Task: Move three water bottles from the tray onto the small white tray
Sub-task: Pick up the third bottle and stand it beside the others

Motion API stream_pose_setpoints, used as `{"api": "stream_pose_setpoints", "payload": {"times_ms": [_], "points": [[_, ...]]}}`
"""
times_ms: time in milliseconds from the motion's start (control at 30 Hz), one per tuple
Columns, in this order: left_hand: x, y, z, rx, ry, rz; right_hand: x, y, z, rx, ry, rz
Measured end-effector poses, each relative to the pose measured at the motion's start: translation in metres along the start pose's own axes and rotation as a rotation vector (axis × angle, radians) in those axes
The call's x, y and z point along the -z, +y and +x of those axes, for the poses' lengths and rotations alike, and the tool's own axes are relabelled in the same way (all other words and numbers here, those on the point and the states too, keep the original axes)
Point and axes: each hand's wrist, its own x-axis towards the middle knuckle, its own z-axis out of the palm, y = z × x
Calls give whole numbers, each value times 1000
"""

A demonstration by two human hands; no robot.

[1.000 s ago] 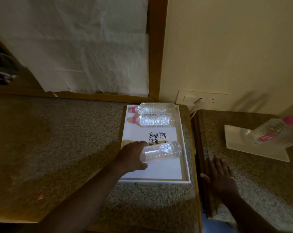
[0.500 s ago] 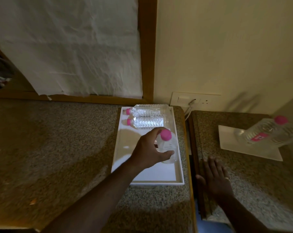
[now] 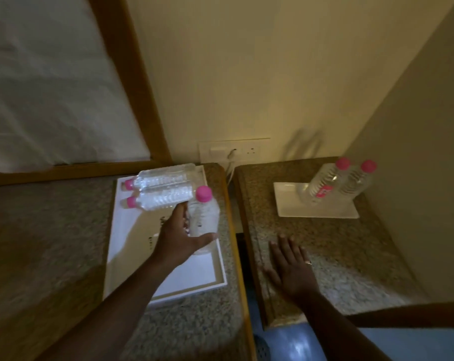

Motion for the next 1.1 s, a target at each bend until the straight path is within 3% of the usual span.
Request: {"api": "stream_pose_setpoints", "payload": {"times_ms": [400, 533, 733, 867, 1100], "points": [[-2, 61, 34, -60, 43, 104, 9, 101, -26, -223, 44, -31], [-39, 104, 50, -136, -8, 53, 12, 115, -23, -245, 66, -11], [-129, 148, 92, -188, -221, 76, 17, 140, -19, -270, 113, 31], [-171, 154, 120, -220, -253, 224, 14, 145, -19, -262, 134, 58], [-198, 143, 135, -213, -273, 286, 12, 146, -18, -246, 155, 65]]}}
